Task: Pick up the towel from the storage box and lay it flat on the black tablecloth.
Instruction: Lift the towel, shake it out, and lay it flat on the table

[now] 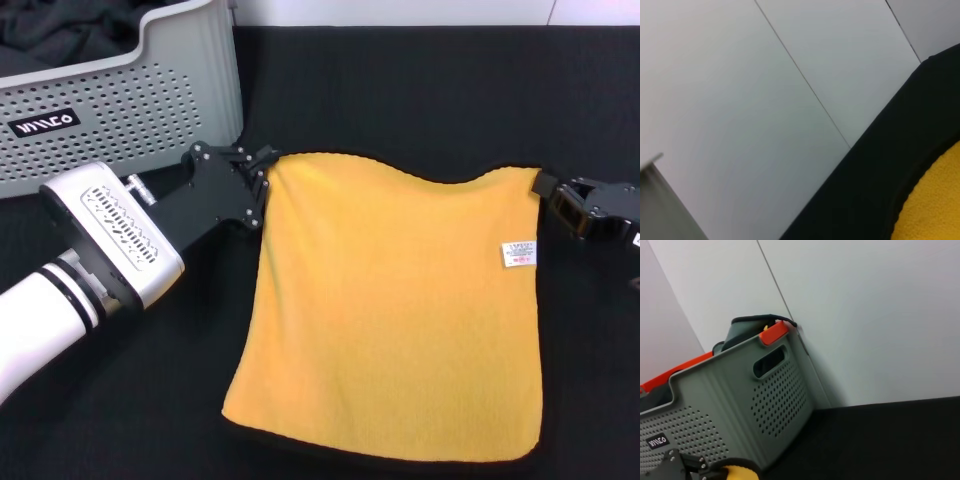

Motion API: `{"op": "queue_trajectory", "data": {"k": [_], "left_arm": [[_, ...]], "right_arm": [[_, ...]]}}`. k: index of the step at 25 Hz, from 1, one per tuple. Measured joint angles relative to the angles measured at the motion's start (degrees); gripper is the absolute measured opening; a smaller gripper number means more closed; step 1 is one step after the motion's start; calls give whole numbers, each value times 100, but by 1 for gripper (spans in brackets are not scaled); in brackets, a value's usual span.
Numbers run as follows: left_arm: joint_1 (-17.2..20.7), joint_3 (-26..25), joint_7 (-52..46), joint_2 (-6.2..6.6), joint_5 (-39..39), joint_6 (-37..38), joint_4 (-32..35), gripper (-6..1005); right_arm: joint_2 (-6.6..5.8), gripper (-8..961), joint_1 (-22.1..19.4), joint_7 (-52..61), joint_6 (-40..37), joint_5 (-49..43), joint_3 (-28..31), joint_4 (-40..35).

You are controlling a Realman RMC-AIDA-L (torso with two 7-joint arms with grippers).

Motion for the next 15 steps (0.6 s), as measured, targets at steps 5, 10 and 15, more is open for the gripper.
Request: {"op": "queue_trajectory", "data": {"k": [5, 10, 15], "left_arm": [[59, 4, 449, -10, -8, -15, 76, 31], [92, 6, 726, -31, -21, -21, 65, 31], [70, 12, 862, -31, -16, -37, 46, 32]], "right_arm": [[26, 7, 67, 38, -169, 21, -2, 34], [36, 22, 99, 55, -391, 119, -4, 34], [41, 40, 124, 54, -475, 160, -3, 40]]}}
